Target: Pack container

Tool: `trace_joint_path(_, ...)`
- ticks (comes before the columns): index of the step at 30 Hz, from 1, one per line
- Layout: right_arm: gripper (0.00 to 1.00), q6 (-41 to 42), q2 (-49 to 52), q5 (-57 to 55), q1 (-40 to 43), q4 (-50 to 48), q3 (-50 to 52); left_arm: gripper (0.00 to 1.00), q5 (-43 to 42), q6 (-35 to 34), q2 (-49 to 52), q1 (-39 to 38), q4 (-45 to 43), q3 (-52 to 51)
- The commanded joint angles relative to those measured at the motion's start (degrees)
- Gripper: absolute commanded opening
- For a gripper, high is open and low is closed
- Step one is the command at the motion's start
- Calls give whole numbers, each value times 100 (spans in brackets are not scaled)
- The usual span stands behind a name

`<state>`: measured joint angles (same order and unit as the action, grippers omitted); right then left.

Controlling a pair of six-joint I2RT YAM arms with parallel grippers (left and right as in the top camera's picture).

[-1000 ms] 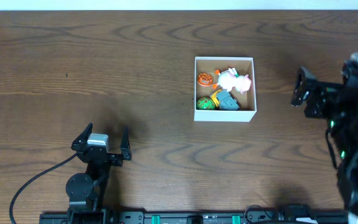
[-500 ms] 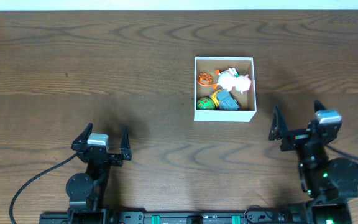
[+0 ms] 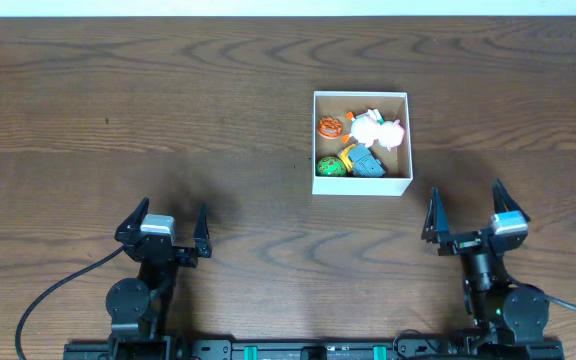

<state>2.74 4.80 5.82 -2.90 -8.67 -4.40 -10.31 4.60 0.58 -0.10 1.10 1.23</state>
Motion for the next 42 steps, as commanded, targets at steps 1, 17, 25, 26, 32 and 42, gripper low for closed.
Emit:
trace_joint_path(1,99,-70,-317,42,-2,-31,122,98,-63,74,-33,20,197,-101)
trace_joint_path(17,99,-72,-452,31,229,466,415,98,-63,74,-33,20,199,-101)
trace_joint_path(25,99,-66,-452,9,240,1241,409,98,-63,74,-33,20,197,-101)
trace_joint_path(26,99,-66,-452,9,240,1246,409,98,-63,74,-33,20,197,-101)
trace_joint_path(32,99,-46,-452,20,240,1248,409,98,-63,74,-33,20,197,-101)
trace_joint_path(42,99,-44,-450,20,240,1237,409,98,-63,74,-33,20,197,-101)
